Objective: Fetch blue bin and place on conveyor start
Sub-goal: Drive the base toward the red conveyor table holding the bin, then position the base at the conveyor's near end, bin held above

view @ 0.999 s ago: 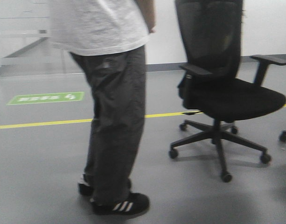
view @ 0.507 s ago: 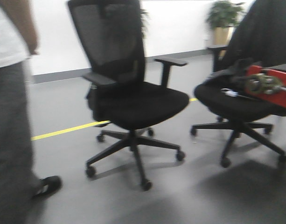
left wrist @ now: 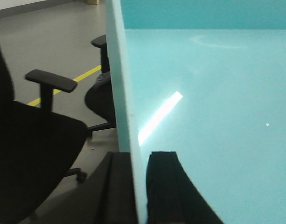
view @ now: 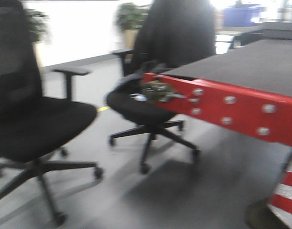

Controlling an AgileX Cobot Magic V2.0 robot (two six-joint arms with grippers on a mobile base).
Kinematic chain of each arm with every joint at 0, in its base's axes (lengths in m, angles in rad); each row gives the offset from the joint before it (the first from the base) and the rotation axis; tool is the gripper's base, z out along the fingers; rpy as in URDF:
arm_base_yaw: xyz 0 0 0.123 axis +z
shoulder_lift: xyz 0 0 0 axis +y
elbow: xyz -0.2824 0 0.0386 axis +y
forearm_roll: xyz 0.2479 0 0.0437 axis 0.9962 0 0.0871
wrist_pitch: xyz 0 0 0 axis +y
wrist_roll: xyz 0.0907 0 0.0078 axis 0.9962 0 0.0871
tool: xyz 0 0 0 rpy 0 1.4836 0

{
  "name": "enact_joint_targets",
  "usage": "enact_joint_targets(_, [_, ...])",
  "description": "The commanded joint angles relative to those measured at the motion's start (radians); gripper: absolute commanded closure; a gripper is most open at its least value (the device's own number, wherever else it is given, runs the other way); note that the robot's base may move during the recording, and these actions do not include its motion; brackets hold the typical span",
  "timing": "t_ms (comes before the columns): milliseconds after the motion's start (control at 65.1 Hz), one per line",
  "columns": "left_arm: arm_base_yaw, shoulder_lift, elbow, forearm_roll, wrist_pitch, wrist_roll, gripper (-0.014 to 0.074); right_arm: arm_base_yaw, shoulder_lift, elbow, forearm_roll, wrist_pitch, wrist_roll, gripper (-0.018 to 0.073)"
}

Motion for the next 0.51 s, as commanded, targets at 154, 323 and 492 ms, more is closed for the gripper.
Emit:
enact_joint_targets(154, [-0.004,-0.017,-0.01,-0.032,-0.028,0.01,0.0708,0.0,-0.012,-0.007,0.003,-0.093,-0.017,0.0711])
enact_joint_targets(323, [-0.004,-0.017,-0.01,-0.032,-0.028,0.01,0.0708,0.0,-0.012,-0.007,0.003,-0.093,-0.017,0.0711])
enact_joint_targets(492, [-0.004,-0.017,-0.01,-0.032,-0.028,0.01,0.0708,0.0,-0.012,-0.007,0.003,-0.093,-0.017,0.0711])
